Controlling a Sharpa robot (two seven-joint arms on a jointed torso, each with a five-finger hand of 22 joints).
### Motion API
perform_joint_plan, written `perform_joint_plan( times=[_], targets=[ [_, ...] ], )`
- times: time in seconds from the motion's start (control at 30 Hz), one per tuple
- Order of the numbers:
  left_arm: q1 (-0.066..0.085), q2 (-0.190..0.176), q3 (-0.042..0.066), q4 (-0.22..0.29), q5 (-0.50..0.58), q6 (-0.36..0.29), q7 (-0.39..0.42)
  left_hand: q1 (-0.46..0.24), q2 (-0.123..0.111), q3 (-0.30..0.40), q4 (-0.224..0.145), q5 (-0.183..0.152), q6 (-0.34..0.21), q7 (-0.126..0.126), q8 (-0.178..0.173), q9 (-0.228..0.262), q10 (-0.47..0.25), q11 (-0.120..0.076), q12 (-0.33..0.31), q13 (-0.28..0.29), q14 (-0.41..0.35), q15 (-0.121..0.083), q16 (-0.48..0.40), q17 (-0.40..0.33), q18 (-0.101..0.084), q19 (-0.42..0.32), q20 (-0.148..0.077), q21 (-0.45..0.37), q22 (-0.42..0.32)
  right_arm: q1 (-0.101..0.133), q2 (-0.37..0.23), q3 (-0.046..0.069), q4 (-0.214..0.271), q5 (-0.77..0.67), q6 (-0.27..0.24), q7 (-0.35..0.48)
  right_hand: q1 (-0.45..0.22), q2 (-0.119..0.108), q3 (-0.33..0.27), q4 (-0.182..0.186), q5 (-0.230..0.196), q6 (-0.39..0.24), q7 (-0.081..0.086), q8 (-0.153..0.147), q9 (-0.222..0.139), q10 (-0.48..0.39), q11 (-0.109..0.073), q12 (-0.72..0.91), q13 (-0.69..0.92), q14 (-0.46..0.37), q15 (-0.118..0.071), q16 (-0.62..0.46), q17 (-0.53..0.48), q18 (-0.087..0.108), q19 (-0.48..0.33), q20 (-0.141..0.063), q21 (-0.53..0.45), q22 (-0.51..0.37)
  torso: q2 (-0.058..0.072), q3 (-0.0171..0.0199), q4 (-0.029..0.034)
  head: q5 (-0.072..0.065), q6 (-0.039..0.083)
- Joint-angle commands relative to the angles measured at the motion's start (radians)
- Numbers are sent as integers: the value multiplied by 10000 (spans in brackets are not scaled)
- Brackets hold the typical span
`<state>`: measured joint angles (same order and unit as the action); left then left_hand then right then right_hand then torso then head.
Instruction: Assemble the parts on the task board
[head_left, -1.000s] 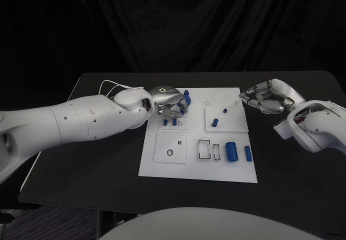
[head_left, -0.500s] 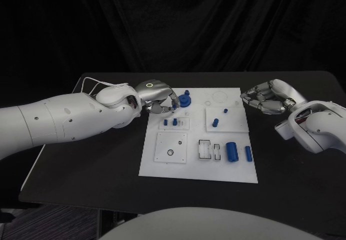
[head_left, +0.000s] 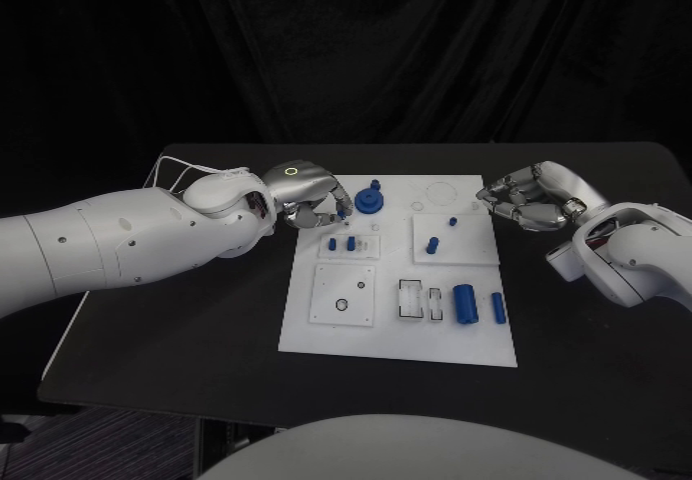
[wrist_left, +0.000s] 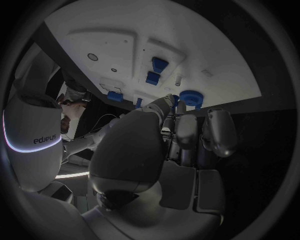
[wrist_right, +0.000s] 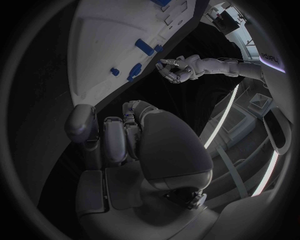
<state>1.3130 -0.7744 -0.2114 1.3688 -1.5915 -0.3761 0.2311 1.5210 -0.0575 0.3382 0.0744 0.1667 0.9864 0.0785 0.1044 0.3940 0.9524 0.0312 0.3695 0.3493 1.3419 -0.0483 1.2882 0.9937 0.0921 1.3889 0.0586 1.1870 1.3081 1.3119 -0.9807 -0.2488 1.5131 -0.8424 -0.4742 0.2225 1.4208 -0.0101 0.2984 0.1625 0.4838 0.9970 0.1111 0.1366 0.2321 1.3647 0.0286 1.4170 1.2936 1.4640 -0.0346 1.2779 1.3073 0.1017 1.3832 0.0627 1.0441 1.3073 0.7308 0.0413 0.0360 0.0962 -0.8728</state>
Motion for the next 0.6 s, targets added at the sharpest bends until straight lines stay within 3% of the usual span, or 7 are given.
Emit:
perform_joint_plan(
  times=[0.03, 0.3, 0.47, 0.6],
  targets=[
    [-43, 70, 5, -71, -27, 193, -72, -35, -1, -56, -9, -23, 43, 22, -18, -17, 73, 0, -27, -17, -87, 15, -78, -36, -74, 40, 15, -31, 1394, -31, -7, 6, 19, -34, 122, -155, -89, -11, 66, 4, 54, 87, -15, 40, 9, -92, -1, -44, -3, 178, -54, -58, 204, 81, -52, 42, -35, 412, -17, -28, -24, 37, 2],
    [-142, 222, 5, -282, -27, 224, -107, -33, 1, -57, -10, -29, 44, 21, -21, -20, 77, 2, -30, -20, -81, 14, -73, -25, -79, 49, 17, -13, 1401, -35, -22, 7, 31, -34, 126, -166, -89, -11, 66, 4, 54, 87, -15, 40, 9, -92, -1, -44, -3, 178, -54, -58, 204, 81, -52, 42, -35, 412, -32, -32, -42, 42, 2],
    [-206, 349, 5, -435, -27, 253, -132, -33, 1, -57, -11, -29, 44, 21, -21, -20, 77, 2, -31, -20, -82, 14, -74, -27, -79, 48, 17, -14, 1401, -35, -10, 7, 26, -34, 133, -165, -92, -12, 78, -8, 54, 102, -20, 49, 15, -93, -6, -45, -4, 175, -57, -63, 199, 83, -56, 40, -48, 409, -27, -7, -64, 70, 2],
    [-248, 435, 5, -541, -27, 323, -171, -31, 2, -59, -12, -34, 47, 23, -22, -22, 79, 5, -35, -22, -93, 14, -90, -59, -77, 45, 18, -23, 1400, -35, -3, 7, 20, -34, 139, -164, -92, -12, 78, -8, 54, 102, -20, 49, 15, -93, -6, -45, -4, 175, -57, -63, 199, 83, -56, 40, -48, 409, -18, -8, -59, 57, 2]
  ],
)
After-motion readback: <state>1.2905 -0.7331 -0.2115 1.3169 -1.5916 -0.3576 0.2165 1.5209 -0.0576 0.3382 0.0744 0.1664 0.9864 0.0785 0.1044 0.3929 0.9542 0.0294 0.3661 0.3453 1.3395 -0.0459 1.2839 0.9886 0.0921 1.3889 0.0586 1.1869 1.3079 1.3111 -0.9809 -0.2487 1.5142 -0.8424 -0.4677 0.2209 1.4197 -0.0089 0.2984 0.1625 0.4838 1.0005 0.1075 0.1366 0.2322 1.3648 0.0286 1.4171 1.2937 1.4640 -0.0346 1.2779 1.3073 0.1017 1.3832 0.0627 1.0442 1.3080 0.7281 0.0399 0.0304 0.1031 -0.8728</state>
